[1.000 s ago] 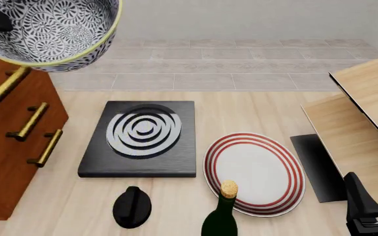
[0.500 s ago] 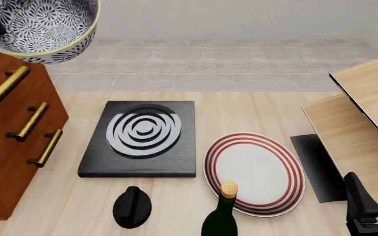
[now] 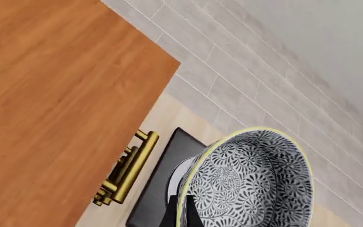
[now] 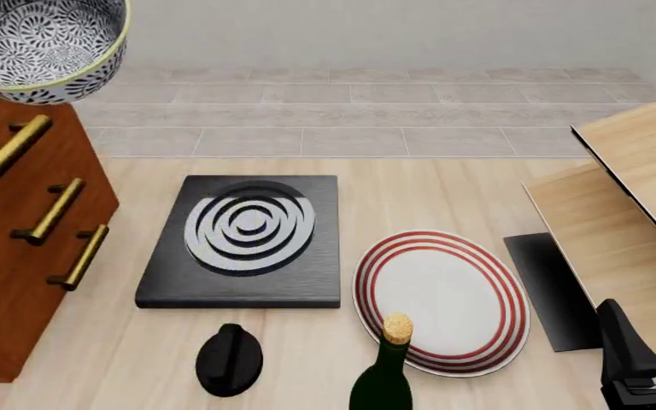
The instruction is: Put the bowl on the top of the cabinet.
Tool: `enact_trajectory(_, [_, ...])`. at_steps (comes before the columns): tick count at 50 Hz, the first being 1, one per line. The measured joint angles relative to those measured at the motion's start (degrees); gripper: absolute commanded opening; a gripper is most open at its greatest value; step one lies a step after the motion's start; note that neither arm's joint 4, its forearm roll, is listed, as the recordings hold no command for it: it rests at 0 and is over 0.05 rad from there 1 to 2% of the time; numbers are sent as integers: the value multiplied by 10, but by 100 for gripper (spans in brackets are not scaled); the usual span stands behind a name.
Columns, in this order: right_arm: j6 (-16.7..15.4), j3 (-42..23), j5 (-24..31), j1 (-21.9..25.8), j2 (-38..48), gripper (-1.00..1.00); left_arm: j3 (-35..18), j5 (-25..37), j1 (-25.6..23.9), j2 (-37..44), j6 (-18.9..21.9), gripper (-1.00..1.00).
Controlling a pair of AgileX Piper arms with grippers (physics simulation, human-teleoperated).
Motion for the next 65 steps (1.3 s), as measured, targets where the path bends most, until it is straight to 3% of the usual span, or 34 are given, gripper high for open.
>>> enact_trajectory(31, [0,0,0,0,0,100,-45,0,105,42,-59,-100])
enact_trajectory(45, [0,0,0,0,0,100,-1,-47,146,48,-79,-100])
enact_trajectory(65, [0,0,0,0,0,100,9,-74,198,65,-95,-100])
